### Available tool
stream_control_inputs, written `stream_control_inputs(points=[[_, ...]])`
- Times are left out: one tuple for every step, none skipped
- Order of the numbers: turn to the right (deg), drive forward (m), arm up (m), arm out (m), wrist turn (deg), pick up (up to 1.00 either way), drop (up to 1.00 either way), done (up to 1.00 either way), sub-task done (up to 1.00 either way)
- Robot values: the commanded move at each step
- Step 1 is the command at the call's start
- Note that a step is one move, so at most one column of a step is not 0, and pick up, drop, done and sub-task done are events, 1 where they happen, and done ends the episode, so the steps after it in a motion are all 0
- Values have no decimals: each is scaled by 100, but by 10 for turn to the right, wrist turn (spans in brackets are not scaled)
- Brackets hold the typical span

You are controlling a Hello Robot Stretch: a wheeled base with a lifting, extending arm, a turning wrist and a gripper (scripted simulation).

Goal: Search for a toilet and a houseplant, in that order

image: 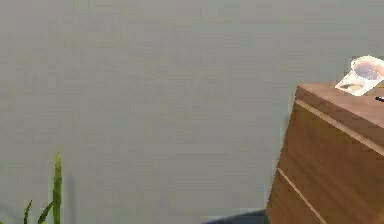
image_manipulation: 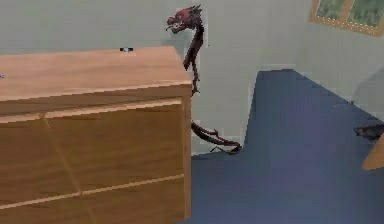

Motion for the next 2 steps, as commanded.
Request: stream_control_inputs(points=[[450, 0, 0, 0, 0, 0, 0, 0, 0], [270, 0, 0, 0, 0, 0, 0, 0, 0]])
